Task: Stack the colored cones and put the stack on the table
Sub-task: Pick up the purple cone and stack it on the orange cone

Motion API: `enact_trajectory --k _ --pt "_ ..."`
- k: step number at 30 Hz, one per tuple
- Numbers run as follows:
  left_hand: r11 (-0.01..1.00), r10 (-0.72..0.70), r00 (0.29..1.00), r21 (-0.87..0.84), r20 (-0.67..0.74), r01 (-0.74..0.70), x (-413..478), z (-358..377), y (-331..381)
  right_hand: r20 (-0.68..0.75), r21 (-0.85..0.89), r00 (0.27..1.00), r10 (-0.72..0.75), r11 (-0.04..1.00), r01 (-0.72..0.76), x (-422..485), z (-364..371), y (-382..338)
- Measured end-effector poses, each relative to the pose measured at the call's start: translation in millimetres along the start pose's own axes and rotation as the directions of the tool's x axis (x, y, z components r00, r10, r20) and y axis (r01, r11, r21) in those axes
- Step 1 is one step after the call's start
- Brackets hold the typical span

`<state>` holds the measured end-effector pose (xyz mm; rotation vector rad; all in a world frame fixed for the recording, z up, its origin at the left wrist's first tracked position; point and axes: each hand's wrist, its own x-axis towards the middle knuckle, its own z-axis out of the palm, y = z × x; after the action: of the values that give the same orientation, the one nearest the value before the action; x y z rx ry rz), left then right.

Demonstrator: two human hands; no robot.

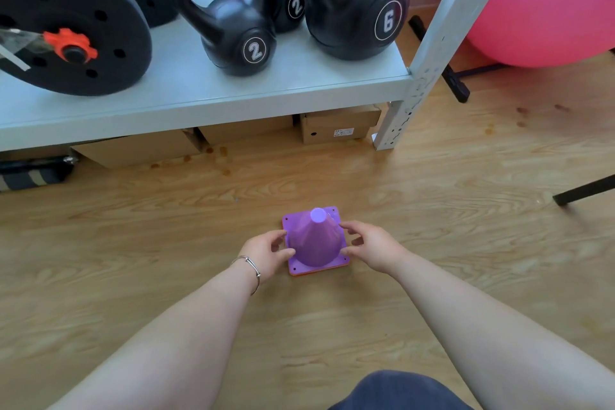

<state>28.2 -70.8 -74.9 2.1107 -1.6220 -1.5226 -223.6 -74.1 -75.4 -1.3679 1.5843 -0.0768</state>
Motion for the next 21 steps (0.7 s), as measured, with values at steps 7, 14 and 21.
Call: enact_trajectory --k 7,14,21 --pt "0.97 -0.184 0.982 -0.155 0.032 0.187 12 16 5 -0.03 0.23 0.968 0.25 0.944 -0.237 15 27 1" --pt "0.884 -0.3 0.953 -0.362 0.045 0.295 31 29 -13 -0.062 0.335 0.948 0.314 0.901 -0.276 30 29 -5" --pt "0.869 -0.313 0.94 -0.359 0.137 0.341 27 26 -11 -0.005 0.318 0.945 0.328 0.896 -0.309 68 39 29"
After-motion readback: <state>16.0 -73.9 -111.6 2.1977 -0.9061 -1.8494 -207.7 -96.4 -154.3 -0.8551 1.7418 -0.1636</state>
